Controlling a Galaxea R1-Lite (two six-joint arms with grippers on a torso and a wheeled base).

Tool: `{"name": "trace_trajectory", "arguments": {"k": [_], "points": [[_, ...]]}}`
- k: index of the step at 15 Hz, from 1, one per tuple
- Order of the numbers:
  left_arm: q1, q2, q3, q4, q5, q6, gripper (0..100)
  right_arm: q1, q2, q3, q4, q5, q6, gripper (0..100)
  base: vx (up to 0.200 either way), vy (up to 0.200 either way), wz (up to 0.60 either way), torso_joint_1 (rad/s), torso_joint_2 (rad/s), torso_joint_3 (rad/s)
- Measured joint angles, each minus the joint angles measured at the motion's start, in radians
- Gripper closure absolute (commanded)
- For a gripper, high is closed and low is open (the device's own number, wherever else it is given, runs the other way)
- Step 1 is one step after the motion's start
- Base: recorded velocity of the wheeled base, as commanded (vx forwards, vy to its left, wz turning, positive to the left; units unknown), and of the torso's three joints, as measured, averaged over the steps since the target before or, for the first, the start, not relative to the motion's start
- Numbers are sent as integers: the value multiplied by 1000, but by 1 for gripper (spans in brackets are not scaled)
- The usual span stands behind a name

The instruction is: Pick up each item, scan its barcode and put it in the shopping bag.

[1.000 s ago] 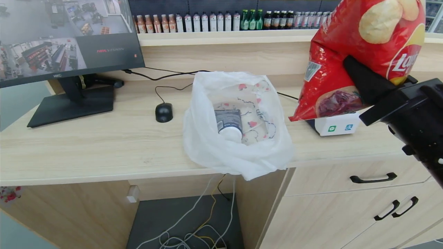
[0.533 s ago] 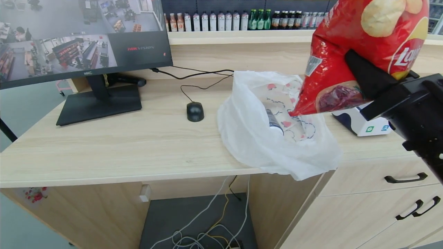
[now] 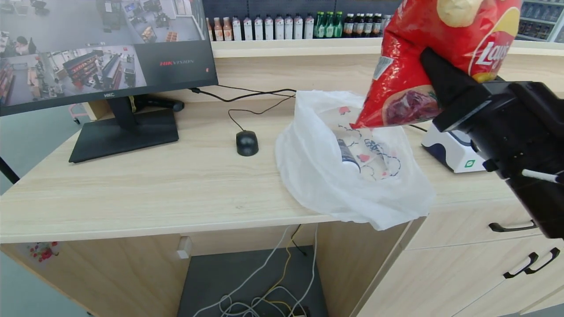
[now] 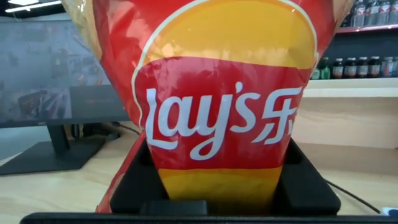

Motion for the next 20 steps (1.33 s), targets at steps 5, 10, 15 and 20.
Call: {"name": "trace_trajectory", "arguments": {"k": [5, 10, 15, 20], "points": [[0, 0, 0, 0, 0, 0, 0, 14, 105, -93, 8, -97, 56, 100, 0, 0, 0, 0, 0, 0], [0, 0, 0, 0, 0, 0, 0, 0, 207, -148, 14, -145, 89, 100, 0, 0, 0, 0, 0, 0], [0, 0, 0, 0, 0, 0, 0, -21, 266, -162, 16, -178, 92, 100, 0, 0, 0, 0, 0, 0], [0, 0, 0, 0, 0, 0, 0, -15, 281, -137, 14, -181, 90, 100, 0, 0, 0, 0, 0, 0]]}}
